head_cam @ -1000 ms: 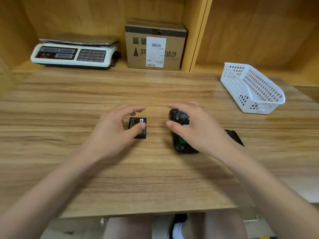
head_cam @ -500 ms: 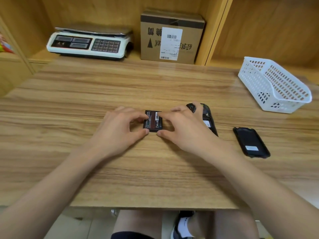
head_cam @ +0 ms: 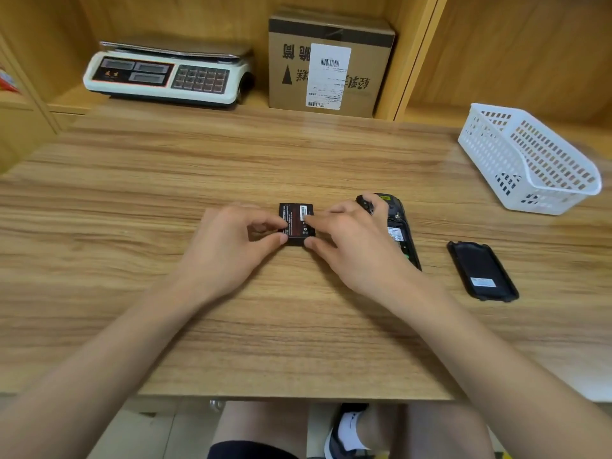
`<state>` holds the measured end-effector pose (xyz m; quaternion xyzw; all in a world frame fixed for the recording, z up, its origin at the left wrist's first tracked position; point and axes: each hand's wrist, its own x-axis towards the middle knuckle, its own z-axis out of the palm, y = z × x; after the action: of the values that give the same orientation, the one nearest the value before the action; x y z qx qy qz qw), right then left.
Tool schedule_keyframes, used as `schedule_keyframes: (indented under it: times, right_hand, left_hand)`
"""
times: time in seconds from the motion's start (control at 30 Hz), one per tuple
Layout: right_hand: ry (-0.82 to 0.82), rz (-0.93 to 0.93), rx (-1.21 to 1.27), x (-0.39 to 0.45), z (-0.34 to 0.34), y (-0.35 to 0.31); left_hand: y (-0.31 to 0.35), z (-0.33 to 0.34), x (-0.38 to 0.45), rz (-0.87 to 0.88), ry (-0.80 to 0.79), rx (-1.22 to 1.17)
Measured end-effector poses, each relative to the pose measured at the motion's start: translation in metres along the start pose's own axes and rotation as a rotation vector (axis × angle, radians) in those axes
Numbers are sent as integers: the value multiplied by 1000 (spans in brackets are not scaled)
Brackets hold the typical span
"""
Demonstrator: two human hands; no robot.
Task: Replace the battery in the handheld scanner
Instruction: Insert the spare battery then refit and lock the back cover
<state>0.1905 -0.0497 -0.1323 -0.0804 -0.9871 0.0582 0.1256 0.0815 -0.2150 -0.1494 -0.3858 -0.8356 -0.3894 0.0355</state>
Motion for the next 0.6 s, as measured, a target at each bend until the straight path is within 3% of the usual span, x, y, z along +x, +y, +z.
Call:
schedule_keyframes:
  times: [0.23, 0.6]
  right_hand:
    - [223, 23, 120, -11, -9, 5]
    - [343, 137, 219, -48, -32, 40]
  left_hand:
    - [16, 6, -1, -98, 70, -274]
    - [61, 32, 7, 45, 76, -364]
